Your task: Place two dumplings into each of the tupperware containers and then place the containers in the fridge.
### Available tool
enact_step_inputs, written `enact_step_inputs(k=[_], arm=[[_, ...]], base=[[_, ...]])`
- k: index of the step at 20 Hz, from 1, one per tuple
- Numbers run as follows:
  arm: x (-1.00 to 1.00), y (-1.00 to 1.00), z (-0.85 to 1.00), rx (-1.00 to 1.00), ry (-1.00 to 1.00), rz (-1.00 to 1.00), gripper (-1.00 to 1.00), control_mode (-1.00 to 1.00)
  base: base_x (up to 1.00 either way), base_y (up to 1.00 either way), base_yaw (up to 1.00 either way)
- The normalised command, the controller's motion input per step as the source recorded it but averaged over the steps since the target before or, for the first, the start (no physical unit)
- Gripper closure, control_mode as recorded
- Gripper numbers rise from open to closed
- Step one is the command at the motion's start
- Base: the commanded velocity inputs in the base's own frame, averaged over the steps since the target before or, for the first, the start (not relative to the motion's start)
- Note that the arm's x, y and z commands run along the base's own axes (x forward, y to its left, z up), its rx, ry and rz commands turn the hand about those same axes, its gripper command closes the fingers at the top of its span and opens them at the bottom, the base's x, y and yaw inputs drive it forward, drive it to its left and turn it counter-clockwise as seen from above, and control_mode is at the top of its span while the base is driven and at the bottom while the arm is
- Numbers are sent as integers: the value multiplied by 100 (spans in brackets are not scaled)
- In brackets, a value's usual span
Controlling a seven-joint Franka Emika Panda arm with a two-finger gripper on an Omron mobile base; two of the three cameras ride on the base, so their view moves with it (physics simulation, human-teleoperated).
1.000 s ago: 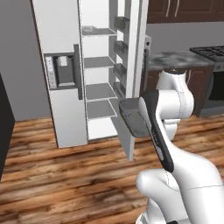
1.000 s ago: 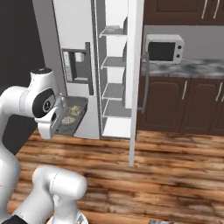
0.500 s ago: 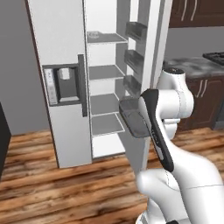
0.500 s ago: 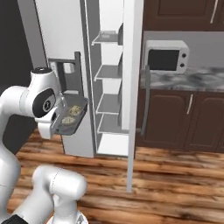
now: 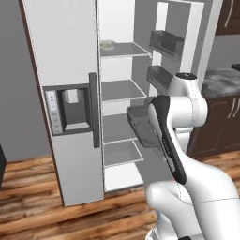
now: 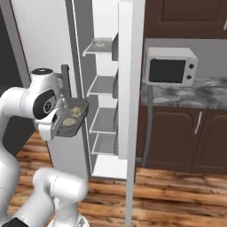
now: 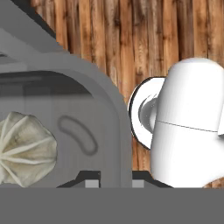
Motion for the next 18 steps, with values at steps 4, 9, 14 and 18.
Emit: enact_step_inputs(k=[4, 9, 14, 18], arm=[[0, 0, 0, 0, 0, 0, 100, 100], [0, 0, 0, 0, 0, 0, 100, 100], [0, 0, 0, 0, 0, 0, 100, 100], [0, 0, 0, 0, 0, 0, 100, 100]], base=[[85, 13, -4], [86, 10, -5], [97, 4, -5], [41, 0, -1]])
